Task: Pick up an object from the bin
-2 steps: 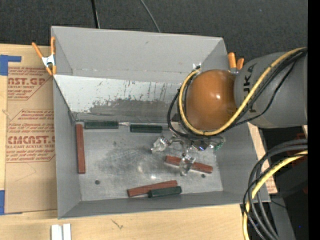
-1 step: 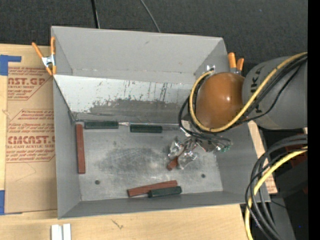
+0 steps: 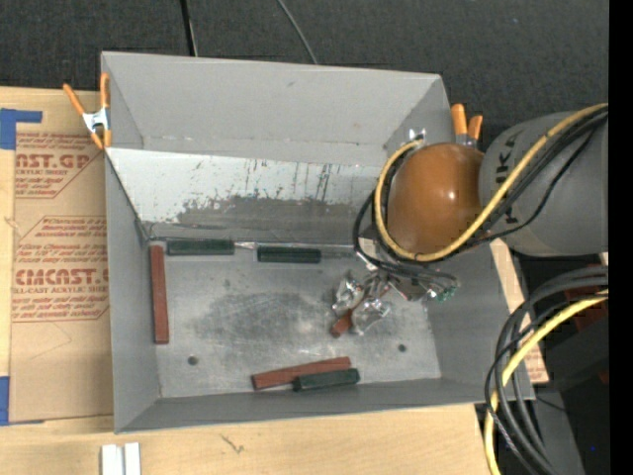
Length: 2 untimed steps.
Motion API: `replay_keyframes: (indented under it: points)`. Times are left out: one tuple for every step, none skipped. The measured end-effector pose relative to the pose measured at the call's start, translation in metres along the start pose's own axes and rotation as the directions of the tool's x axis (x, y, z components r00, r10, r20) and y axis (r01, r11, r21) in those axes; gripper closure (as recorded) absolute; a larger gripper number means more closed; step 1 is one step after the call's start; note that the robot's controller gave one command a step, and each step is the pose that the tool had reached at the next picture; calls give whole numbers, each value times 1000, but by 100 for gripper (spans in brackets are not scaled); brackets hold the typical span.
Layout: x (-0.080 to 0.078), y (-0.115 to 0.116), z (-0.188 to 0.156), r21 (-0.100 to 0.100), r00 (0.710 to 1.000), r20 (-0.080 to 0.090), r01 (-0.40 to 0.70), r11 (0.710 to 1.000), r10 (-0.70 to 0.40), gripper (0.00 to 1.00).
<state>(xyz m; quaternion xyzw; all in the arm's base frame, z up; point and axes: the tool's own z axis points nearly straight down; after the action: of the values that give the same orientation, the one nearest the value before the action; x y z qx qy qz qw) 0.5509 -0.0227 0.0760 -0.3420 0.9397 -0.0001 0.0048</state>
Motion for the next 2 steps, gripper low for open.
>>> replay_keyframes:
  points:
    - [-3, 21, -123, -4, 1000, -6, -11, 1000, 11, 100]
    - [-3, 22, -123, -4, 1000, -6, -11, 1000, 11, 100]
